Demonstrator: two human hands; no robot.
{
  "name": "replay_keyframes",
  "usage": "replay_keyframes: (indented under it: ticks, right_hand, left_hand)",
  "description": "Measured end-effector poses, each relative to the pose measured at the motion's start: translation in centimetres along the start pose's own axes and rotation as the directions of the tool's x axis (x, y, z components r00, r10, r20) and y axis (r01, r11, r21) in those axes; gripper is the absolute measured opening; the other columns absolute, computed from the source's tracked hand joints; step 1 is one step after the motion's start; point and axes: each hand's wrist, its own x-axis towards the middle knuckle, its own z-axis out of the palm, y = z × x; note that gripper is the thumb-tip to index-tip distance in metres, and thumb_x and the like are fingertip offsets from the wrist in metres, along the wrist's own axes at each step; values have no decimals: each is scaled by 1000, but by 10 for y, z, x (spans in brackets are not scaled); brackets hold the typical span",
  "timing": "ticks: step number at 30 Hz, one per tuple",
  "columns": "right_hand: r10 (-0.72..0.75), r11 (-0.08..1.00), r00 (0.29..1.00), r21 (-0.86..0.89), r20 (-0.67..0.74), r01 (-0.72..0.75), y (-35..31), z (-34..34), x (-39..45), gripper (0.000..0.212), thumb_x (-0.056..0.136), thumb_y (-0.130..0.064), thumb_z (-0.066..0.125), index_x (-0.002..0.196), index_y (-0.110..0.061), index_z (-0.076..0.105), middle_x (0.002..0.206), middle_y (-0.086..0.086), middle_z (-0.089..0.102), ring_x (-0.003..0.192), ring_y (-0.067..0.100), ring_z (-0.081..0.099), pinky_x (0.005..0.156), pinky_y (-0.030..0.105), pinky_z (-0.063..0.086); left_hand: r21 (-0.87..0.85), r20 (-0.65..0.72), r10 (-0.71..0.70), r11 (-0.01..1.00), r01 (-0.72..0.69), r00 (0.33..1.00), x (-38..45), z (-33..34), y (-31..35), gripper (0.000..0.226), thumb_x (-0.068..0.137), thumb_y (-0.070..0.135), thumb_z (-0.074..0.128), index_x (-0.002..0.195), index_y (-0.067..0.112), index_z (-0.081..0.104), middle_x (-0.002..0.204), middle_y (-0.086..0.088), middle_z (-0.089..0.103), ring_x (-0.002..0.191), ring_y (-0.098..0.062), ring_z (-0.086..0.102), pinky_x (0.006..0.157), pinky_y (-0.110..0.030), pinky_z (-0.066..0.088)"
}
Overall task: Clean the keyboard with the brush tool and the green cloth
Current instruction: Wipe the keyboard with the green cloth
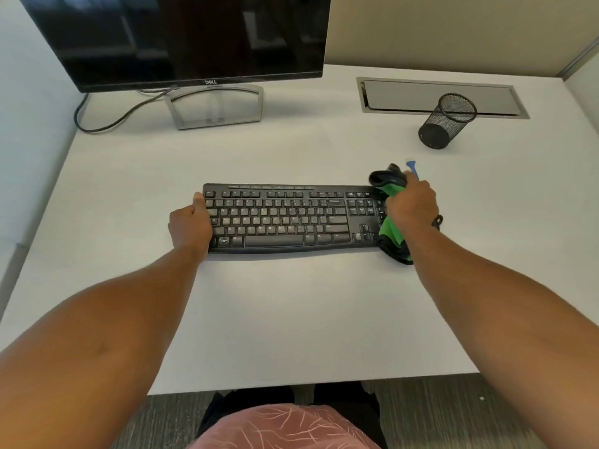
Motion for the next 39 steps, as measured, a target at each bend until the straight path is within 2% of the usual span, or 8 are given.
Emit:
replay_keyframes:
  ticks: [6, 10, 16, 22, 29, 32, 35, 39]
  right_hand:
    - [47, 996, 999, 76, 9, -47, -3, 3, -26, 56, 80, -21, 56, 135, -25, 47, 115, 14, 54, 106, 35, 55, 82, 37, 46]
    - [-136, 987, 990, 93, 23, 134, -56, 27, -66, 48, 78, -20, 66, 123, -29, 55, 103, 3, 58, 88, 19, 57, 68, 27, 48]
    - [-418, 908, 899, 43, 134, 416, -85, 36, -96, 63, 80, -21, 67, 138, -33, 45, 115, 3, 54, 105, 20, 50, 81, 29, 46]
    - [-56, 997, 998, -46, -11, 55, -6, -1, -46, 53, 80, -20, 66, 131, -24, 50, 114, 13, 53, 106, 30, 53, 77, 36, 48]
    - [263, 958, 964, 121, -30, -258, -7, 3, -60, 48, 81, -19, 61, 127, -19, 46, 118, 15, 47, 107, 33, 48, 81, 41, 46]
    - [171, 975, 985, 146, -13, -167, -50, 21, -94, 38, 79, -20, 67, 113, -20, 50, 106, 8, 45, 90, 23, 48, 68, 32, 47]
    - [-27, 990, 999, 140, 36, 22, -98, 41, -133, 45, 78, -23, 72, 117, -25, 51, 106, 7, 46, 88, 20, 48, 74, 30, 51]
    - [-396, 916, 890, 164, 226, 365, -142, 51, -169, 57, 78, -21, 67, 131, -29, 48, 114, 8, 45, 100, 23, 45, 84, 36, 49]
  left_hand:
    - [67, 9, 27, 997, -28, 1000, -1, 1, 2, 57, 103, 49, 40, 61, 12, 49, 67, -4, 56, 70, -26, 52, 71, -33, 42]
    - [90, 19, 42, 995, -43, 999, -1, 1, 3, 57, 104, 48, 39, 62, 10, 51, 67, -4, 56, 69, -25, 52, 72, -33, 40]
    - [61, 13, 37, 997, -37, 999, 2, -2, 3, 58, 102, 48, 42, 59, 10, 47, 65, -5, 54, 72, -27, 52, 74, -37, 45]
    - [39, 8, 35, 999, -35, 999, -1, -3, 5, 57, 102, 47, 44, 58, 11, 45, 64, -5, 53, 67, -25, 49, 71, -33, 43]
    - [67, -8, 13, 998, -13, 1000, -6, 1, 7, 56, 103, 48, 42, 60, 11, 45, 65, -4, 53, 61, -21, 46, 69, -31, 38]
    - [63, 4, 4, 998, -4, 1000, -6, 1, 7, 56, 102, 49, 42, 60, 12, 47, 66, -3, 54, 67, -25, 50, 71, -32, 41]
    - [39, 6, -8, 999, 8, 1000, -5, 0, 5, 56, 102, 50, 43, 60, 12, 47, 66, -3, 56, 68, -24, 51, 71, -32, 43]
    - [44, 18, -4, 999, 4, 1000, -6, -2, 6, 56, 102, 49, 43, 66, 7, 51, 65, -6, 53, 63, -23, 47, 67, -31, 40]
